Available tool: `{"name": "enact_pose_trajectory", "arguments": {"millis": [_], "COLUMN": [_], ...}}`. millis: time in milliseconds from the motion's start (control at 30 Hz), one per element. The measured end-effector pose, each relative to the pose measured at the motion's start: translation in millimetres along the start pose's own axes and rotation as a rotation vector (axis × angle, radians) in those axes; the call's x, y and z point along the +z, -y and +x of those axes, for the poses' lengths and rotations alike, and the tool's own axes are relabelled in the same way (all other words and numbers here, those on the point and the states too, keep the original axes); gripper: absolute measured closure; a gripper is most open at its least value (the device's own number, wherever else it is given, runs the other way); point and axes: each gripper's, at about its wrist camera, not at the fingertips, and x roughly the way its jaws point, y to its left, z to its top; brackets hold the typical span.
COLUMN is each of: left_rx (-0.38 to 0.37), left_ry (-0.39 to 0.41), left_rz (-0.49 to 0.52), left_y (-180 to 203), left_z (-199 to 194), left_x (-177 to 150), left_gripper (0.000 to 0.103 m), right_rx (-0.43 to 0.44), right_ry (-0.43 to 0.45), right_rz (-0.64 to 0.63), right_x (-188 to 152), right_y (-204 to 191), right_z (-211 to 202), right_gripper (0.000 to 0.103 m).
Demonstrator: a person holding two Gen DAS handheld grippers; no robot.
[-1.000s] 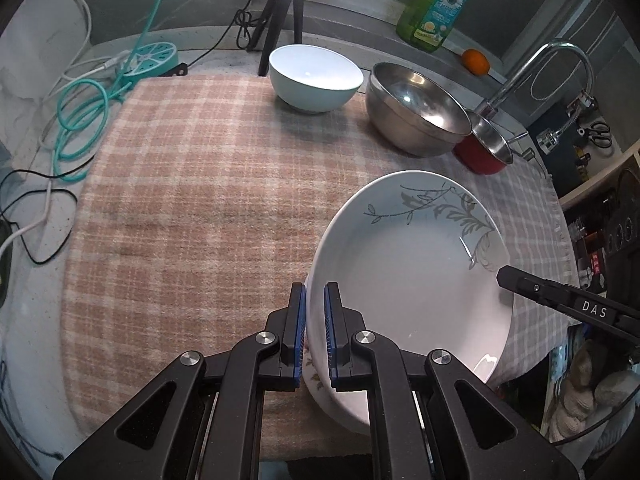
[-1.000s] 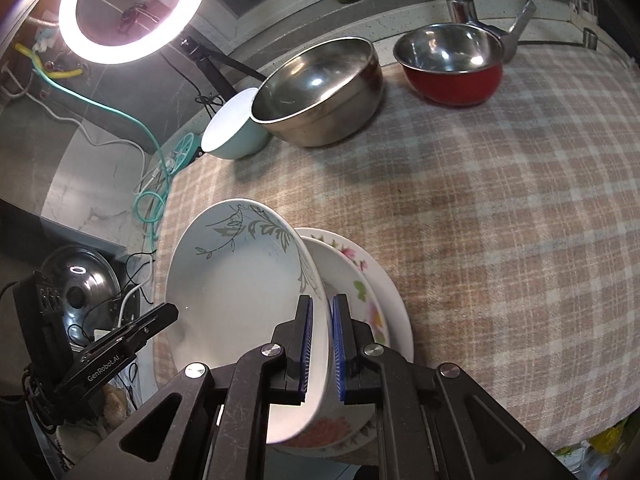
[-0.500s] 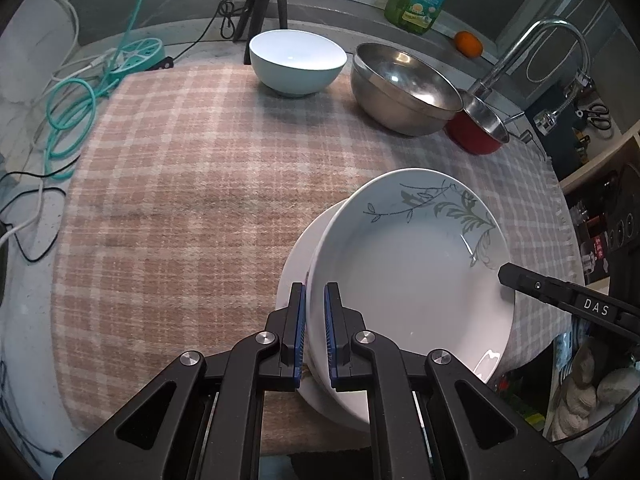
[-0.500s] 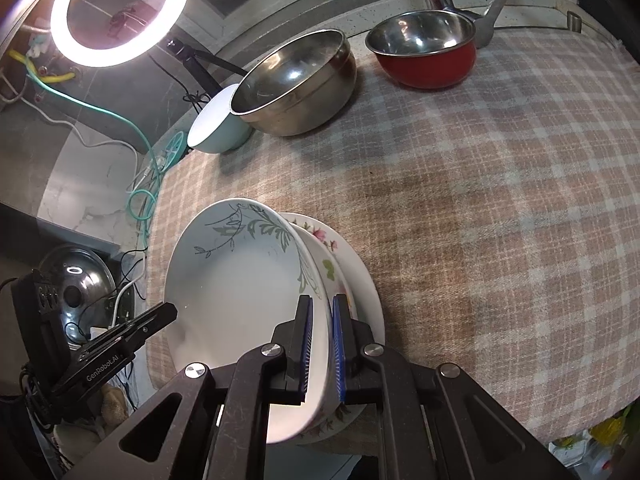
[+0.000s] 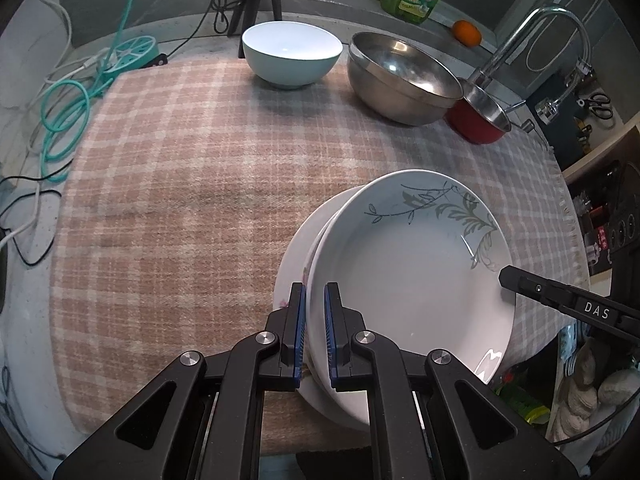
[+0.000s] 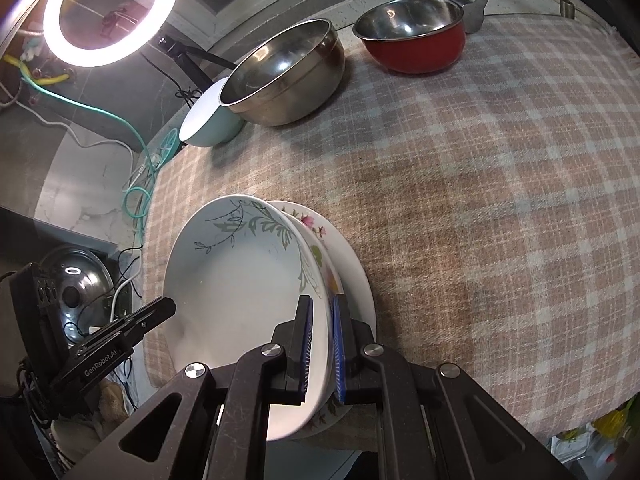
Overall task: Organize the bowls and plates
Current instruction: 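Lower the leaf-pattern plate onto the rose plate with both grippers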
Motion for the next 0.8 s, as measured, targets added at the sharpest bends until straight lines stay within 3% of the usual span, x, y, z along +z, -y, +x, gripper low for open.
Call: {"name": "enact_pose_trajectory", "arguments": {"millis": [800], "left_rx": [0.001], "left_ry": [-0.016], "left_rz": [-0.008], "left_y": [-2.6], "left_z": [6.2], "left_x": [-4.8], "left_gripper": [0.096], "right_rx": [-0.02], "right_ry": [-0.01], "right_rz": [-0.021], "right_x": [-4.7], "right_y": [-1.2], "right_z": [4.7], "right_gripper": [0.094]}}
